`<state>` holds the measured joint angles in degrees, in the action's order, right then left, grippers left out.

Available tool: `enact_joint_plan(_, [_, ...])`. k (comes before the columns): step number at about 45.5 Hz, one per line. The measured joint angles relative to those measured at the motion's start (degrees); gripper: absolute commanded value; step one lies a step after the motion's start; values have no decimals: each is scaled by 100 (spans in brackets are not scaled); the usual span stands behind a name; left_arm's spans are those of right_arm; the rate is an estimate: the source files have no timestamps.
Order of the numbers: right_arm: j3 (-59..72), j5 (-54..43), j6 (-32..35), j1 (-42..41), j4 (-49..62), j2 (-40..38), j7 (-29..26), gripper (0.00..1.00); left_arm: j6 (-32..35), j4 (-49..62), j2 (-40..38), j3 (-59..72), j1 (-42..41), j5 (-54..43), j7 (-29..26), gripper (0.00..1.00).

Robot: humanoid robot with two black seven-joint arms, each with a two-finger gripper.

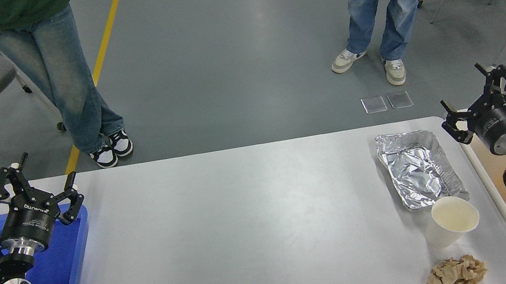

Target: Clean the table surface

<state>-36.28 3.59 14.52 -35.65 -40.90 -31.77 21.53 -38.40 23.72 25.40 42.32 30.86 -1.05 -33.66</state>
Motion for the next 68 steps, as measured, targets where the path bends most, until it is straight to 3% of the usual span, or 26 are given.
enact_joint_plan(10, [166,-364,-249,34,-1260,-951,-586,100,-1,0,0,0,0,-2,-1,100])
enact_joint_plan(34, [428,-3167,-336,351,-3587,-2720,-1324,100,-1,-2,0,2,-2,0,0,100])
enact_joint_plan(45, [524,-5184,-392,496,-4216,-3068,-1337,100,-1,-3,0,2,-2,0,0,100])
enact_joint_plan(68, [1185,-8055,-517,594,-4439,-3175,-1346,98,-1,-2,0,-1,-1,0,0,100])
